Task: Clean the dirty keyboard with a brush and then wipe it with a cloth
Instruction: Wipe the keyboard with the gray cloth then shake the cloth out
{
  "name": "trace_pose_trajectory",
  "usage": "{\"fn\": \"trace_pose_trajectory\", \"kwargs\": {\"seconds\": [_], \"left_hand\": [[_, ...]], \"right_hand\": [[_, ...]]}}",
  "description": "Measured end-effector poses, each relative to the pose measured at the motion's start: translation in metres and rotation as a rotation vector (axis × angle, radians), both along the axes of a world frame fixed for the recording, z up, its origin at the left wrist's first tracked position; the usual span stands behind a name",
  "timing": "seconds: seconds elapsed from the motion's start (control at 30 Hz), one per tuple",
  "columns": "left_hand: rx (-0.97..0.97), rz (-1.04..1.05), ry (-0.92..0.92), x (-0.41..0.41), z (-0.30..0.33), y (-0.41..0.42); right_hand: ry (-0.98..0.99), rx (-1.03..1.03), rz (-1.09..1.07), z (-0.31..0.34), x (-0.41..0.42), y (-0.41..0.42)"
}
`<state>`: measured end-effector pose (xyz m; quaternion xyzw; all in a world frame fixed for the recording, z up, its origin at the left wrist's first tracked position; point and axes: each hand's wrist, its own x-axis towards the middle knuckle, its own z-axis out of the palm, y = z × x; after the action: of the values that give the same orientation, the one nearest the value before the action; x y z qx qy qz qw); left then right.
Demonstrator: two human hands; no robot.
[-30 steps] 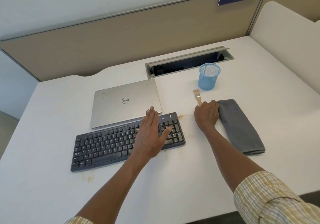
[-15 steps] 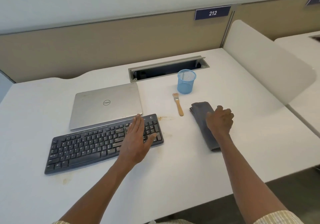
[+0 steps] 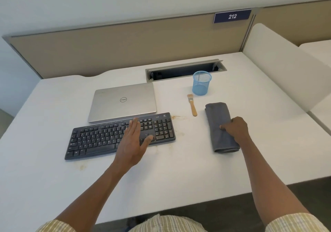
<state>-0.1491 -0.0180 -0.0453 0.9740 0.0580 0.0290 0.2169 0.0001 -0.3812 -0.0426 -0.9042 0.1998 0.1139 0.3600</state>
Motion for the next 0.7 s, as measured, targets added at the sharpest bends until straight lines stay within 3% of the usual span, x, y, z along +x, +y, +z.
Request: {"fn": "trace_pose_trajectory", "kwargs": {"seconds": [0.1, 0.27, 0.33, 0.43, 0.57, 0.7], "left_hand": [[0.006, 0.03, -0.001, -0.007, 0.002, 0.017], [-0.002, 0.058, -0.012, -0.013, 0.002, 0.055], [0.001, 0.066, -0.021, -0.015, 0.002, 0.073], [-0.009, 0.08, -0.027, -0.02, 0.001, 0.101], [-0.021, 0.104, -0.038, -0.029, -0.004, 0.144], [-0.021, 0.093, -0.001, -0.038, -0.012, 0.184]], "right_hand": [[-0.096, 0.116, 0.016, 0.019, -0.007, 0.011], [-0.278, 0.089, 0.175, 0.059, -0.019, 0.055], [-0.328, -0.013, 0.241, 0.073, -0.02, 0.082], [-0.416, -0.329, 0.29, 0.088, -0.024, 0.135], [-0.45, -0.591, 0.353, 0.07, -0.033, 0.208], [-0.313, -0.623, 0.479, 0.029, -0.047, 0.258]]}}
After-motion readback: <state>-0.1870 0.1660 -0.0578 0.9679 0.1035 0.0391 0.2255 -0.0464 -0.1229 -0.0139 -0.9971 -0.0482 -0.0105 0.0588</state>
